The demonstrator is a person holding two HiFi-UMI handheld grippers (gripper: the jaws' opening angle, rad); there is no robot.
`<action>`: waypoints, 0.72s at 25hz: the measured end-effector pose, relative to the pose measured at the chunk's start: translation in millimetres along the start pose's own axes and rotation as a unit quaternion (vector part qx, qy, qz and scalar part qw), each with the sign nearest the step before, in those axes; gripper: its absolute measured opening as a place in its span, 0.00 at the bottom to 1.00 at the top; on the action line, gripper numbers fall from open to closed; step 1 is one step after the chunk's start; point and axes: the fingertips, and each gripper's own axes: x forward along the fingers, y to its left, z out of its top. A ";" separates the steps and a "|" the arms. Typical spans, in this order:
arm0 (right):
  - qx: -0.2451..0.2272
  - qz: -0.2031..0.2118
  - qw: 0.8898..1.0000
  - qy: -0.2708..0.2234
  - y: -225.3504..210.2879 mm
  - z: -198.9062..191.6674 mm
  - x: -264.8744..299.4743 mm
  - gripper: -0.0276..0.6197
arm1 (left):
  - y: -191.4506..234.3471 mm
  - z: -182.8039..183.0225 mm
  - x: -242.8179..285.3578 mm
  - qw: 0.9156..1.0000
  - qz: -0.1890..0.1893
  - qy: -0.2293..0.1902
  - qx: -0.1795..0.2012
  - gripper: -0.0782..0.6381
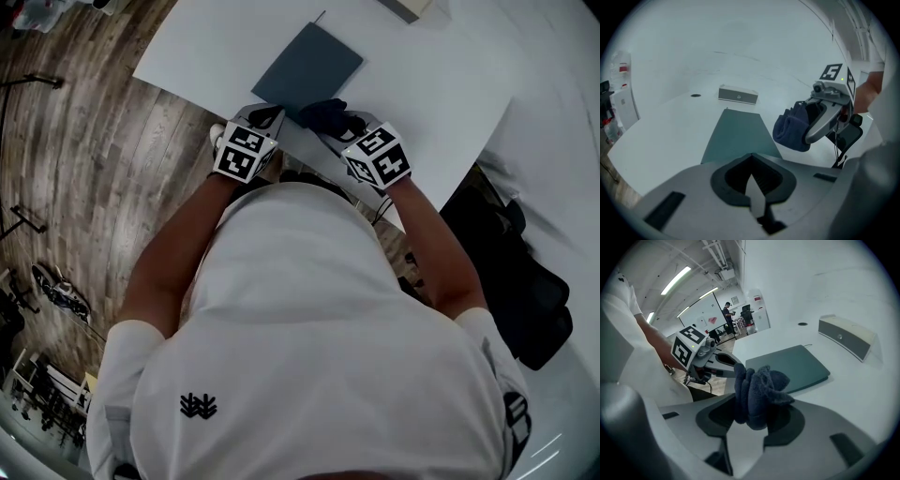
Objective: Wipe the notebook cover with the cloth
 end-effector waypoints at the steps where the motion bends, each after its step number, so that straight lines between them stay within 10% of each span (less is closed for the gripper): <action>1: -0.004 0.004 1.000 0.005 -0.7 0.7 3.8 0.30 | 1.6 -2.0 4.0 1.000 0.003 0.004 0.002 0.12; 18: -0.031 0.018 0.997 0.064 -43.8 3.9 25.4 0.30 | -3.8 -4.3 12.7 0.999 -0.003 0.014 0.032 0.12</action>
